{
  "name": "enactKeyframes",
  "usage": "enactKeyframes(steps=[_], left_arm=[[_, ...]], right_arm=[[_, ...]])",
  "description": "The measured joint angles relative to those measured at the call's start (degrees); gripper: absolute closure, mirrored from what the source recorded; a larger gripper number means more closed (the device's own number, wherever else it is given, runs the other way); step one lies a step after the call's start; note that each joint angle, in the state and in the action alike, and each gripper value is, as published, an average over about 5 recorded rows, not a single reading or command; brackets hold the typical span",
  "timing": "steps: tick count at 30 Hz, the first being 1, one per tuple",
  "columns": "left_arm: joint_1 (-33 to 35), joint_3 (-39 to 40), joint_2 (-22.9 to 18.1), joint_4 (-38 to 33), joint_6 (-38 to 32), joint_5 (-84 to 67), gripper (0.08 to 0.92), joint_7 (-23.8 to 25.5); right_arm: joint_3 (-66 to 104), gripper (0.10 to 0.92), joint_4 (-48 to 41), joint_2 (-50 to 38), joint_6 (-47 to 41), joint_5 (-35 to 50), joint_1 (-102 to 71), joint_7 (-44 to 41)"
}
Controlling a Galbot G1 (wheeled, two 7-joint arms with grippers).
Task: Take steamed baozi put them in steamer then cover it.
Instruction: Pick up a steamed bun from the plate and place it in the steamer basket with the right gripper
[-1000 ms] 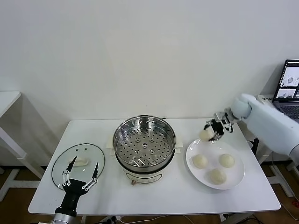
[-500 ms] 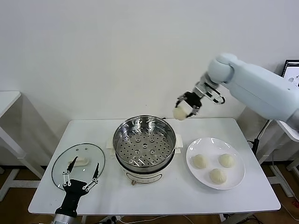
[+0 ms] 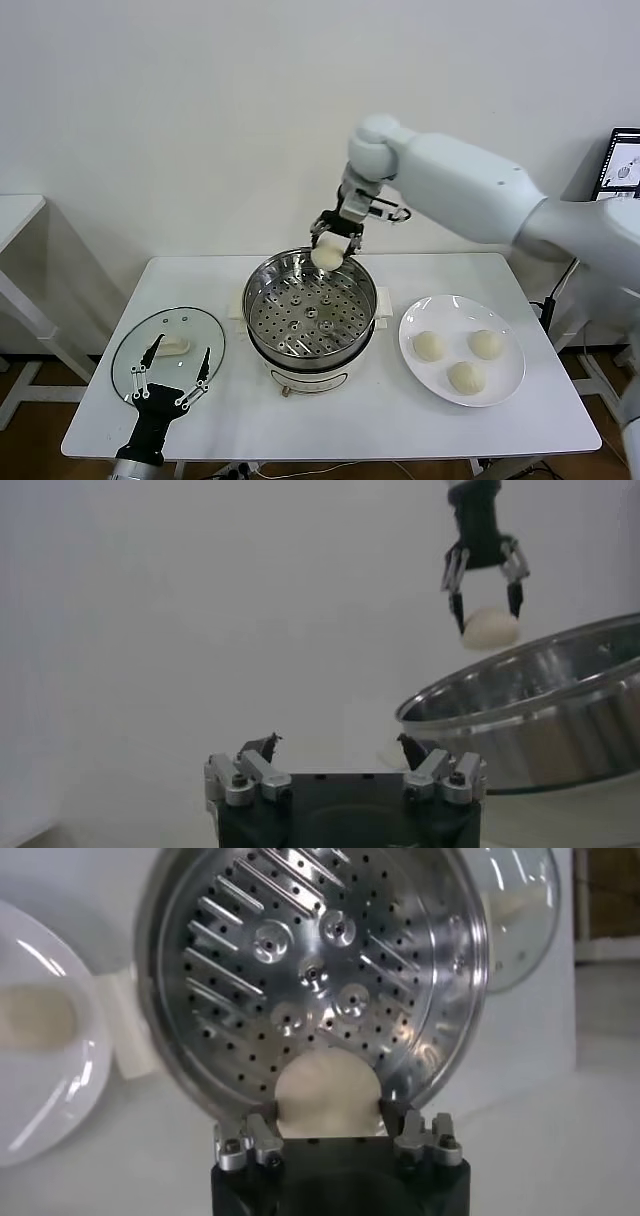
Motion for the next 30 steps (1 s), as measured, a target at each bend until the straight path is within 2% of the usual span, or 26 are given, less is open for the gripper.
enactKeyframes(steps=[16,24,30], left_arm=[[0.3,-0.2,-0.1,-0.3,-0.6,0.1,0.177,-0.1],[0.3,-0.4,-0.1,-0.2,-0.7,0.1,0.177,-0.1],[0.4,-0.6,-0.2,-0.2,-0.6,0.1,0.177,-0.2]], right_arm=[[0.6,0.303,-7.1,6.6,4.1,-7.1,-4.9,1.0],[0.9,0.211,-8.2,7.5,4.6,-8.0,-5.8,1.5],[1.0,0.203,-6.7,6.2,3.3,-5.6,-4.9,0.4]])
